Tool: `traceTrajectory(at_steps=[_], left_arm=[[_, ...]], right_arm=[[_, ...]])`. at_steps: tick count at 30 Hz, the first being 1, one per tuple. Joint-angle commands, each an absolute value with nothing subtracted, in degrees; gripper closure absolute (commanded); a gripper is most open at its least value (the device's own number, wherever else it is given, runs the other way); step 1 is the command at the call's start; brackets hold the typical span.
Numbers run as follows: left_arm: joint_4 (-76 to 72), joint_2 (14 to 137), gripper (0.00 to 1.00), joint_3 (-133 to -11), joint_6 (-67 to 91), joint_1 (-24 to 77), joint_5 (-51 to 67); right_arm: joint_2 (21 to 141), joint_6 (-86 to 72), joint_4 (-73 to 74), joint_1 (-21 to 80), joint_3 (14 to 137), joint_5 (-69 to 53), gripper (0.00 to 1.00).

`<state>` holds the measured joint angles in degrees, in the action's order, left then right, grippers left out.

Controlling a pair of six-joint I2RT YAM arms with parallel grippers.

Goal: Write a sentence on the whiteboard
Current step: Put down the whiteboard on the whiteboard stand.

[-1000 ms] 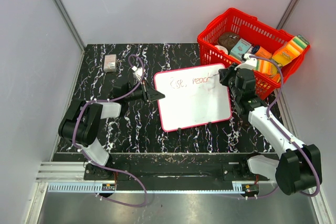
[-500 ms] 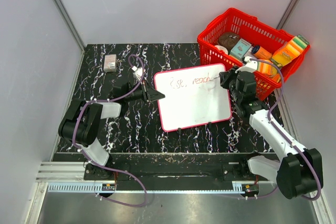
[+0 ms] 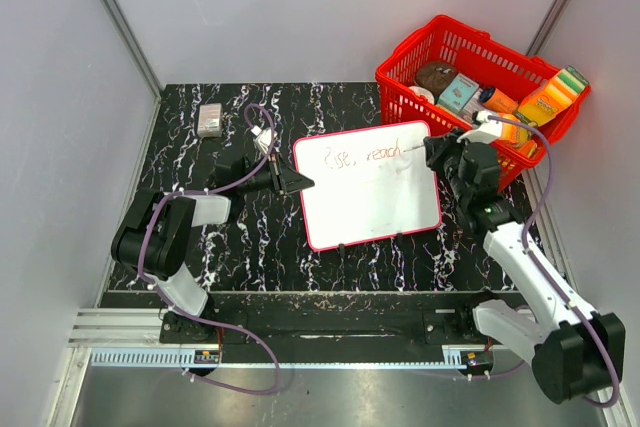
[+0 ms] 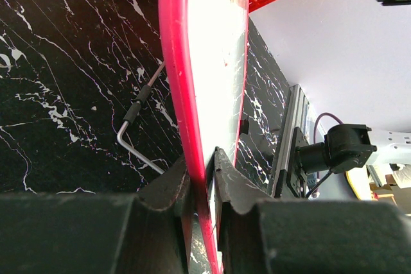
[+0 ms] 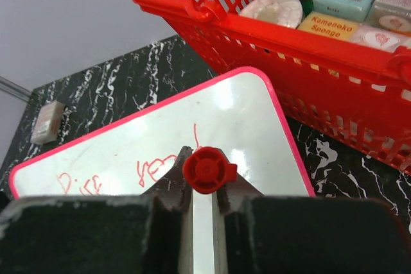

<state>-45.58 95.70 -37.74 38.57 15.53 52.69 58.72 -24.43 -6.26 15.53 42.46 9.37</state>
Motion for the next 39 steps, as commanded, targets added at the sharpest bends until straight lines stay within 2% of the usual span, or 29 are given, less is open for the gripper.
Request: traceTrajectory(at_steps=[1,9,39], left_arm=[[-46.7,93.8,1.0,-38.3,33.8,16.4,52.2],[-46.6,93.9,1.0,-38.3,33.7,16.5,52.0],[-45.6,93.9,1.0,-38.5,33.2,16.7,51.9]], right_arm=[[53.6,-23.9,-6.5,15.1,43.3,8.7,1.0],[50.1,-23.6,-4.5,15.1,42.8,7.9,1.0],[52.8,-25.6,-3.7,16.8,42.4,3.9,1.0]])
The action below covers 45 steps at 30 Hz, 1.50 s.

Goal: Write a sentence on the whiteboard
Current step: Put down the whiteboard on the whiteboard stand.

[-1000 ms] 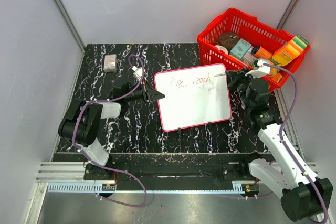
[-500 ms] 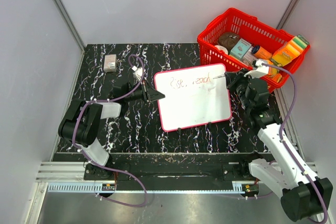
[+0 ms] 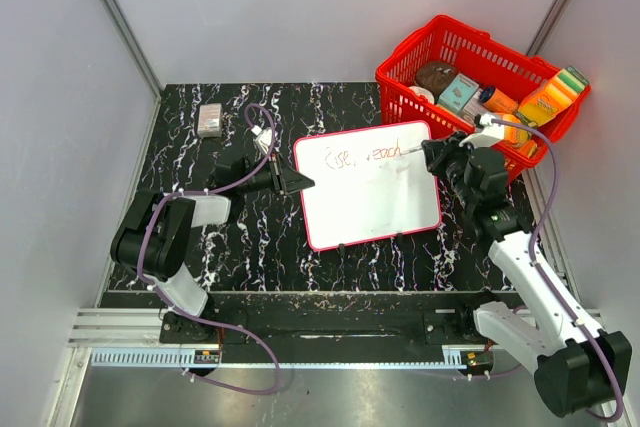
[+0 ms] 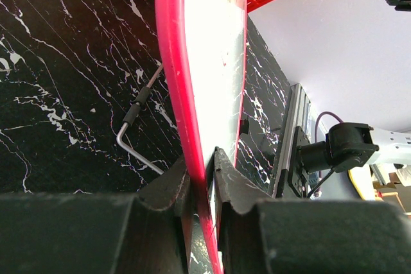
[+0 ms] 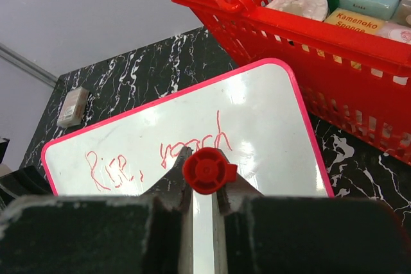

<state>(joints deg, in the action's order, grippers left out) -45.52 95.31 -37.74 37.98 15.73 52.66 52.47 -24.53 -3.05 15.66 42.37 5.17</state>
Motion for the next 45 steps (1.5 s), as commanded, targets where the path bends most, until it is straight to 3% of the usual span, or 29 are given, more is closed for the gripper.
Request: traceTrajectory(at_steps=[1,23,45], left_arm=[[-45.5,93.9,1.0,-38.6,33.2,16.7,51.9],[-45.0,93.9,1.0,-38.8,32.8,16.9,51.8],[-45.0,94.0,1.0,-38.8,33.0,17.0,51.9]], right_arm=[[53.0,-25.7,-3.9,17.1,42.4,3.9,1.0],[61.8,-23.0,-10.5,43.9,44.4,18.5,1.0],[67.6,-20.7,-17.5,47.4,45.2,26.6,1.0]])
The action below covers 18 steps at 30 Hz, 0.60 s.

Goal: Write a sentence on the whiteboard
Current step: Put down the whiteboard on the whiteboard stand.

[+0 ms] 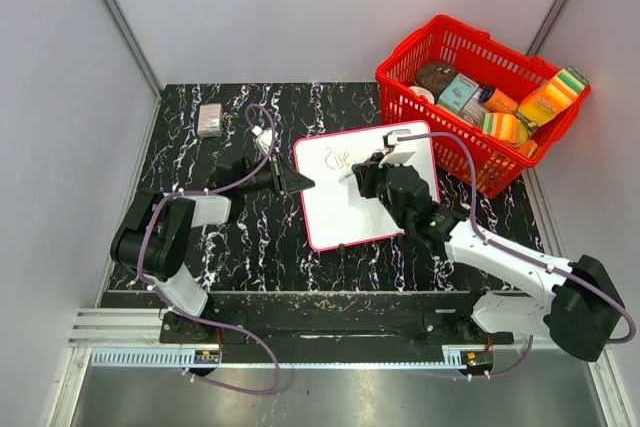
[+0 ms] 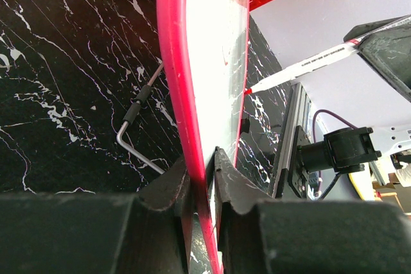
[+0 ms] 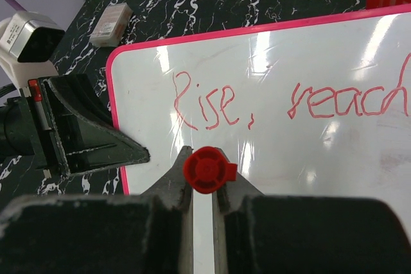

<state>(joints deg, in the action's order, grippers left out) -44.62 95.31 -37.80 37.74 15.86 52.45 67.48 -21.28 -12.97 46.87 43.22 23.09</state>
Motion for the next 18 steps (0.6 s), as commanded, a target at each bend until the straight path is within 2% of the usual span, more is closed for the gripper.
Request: traceTrajectory(at_steps=[1,18], left_arm=[[-45.0,94.0,1.0,-38.8,32.9,17.0,51.9],[-45.0,94.0,1.0,-38.8,32.9,17.0,51.9]], right_arm=[[67.8,-20.5,-17.6,47.4,45.1,27.1,1.0],[70.2,-19.2,-18.3,47.4,44.6,26.7,1.0]])
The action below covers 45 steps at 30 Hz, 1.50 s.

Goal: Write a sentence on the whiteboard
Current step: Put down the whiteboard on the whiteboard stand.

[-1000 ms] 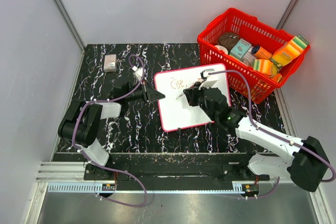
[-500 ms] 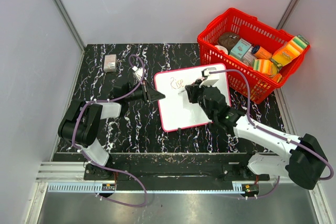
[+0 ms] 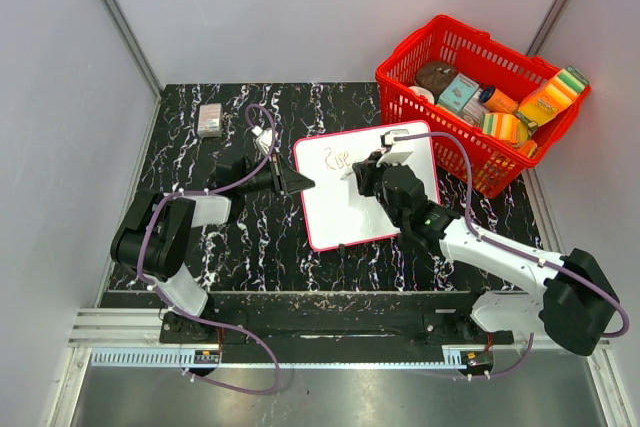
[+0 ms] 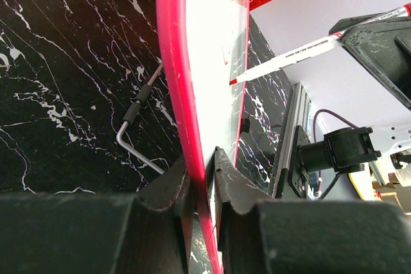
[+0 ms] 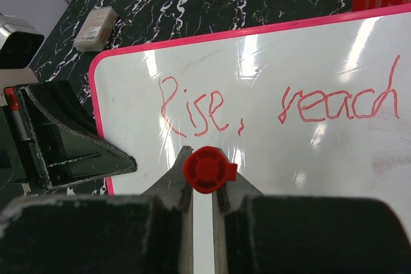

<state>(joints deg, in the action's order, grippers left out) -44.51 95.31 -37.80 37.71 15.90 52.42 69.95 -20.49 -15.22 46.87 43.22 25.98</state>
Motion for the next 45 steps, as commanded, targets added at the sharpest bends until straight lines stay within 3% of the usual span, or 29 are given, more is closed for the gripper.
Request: traceTrajectory(at_steps=[1,45], left_arm=[[-45.0,94.0,1.0,-38.8,32.9,17.0,51.9],[-44.6,93.7,1.0,-38.8,32.5,17.0,51.8]], right_arm=[[70.3,-19.1,-18.3,47.3,44.6,26.5,1.0],[65.2,-21.4,-11.6,47.4,37.4,15.5,1.0]])
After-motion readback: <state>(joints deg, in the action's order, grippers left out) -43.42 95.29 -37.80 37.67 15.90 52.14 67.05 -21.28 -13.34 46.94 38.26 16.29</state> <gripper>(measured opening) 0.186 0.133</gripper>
